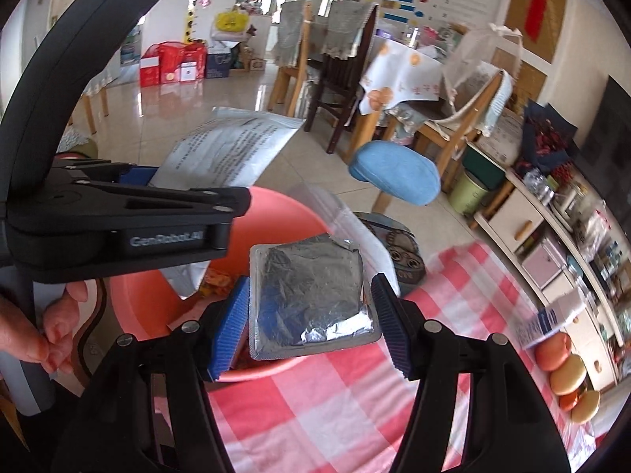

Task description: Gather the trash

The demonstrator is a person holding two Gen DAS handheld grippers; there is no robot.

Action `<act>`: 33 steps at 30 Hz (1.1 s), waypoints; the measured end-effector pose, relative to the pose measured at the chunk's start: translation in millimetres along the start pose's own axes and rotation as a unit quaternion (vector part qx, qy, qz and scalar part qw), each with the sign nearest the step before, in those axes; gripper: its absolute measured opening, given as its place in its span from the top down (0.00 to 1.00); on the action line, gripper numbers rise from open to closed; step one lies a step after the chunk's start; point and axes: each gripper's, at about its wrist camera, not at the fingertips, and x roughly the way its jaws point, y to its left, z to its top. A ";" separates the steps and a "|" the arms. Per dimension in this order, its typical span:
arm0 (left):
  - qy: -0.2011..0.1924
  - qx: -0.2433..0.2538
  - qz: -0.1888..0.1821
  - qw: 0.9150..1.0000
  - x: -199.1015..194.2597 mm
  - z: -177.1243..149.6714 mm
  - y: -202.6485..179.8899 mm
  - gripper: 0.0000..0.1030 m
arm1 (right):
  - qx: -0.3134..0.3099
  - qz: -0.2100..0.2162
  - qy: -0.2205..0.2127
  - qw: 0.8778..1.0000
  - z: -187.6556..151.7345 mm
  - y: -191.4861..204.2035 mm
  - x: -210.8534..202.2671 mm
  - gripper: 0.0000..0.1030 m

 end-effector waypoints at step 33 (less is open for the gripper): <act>-0.004 0.058 0.033 0.998 -5.3 6.0 -53.9 0.11 | 0.088 -0.064 -0.015 0.994 -62.1 -48.3 -31.6 0.10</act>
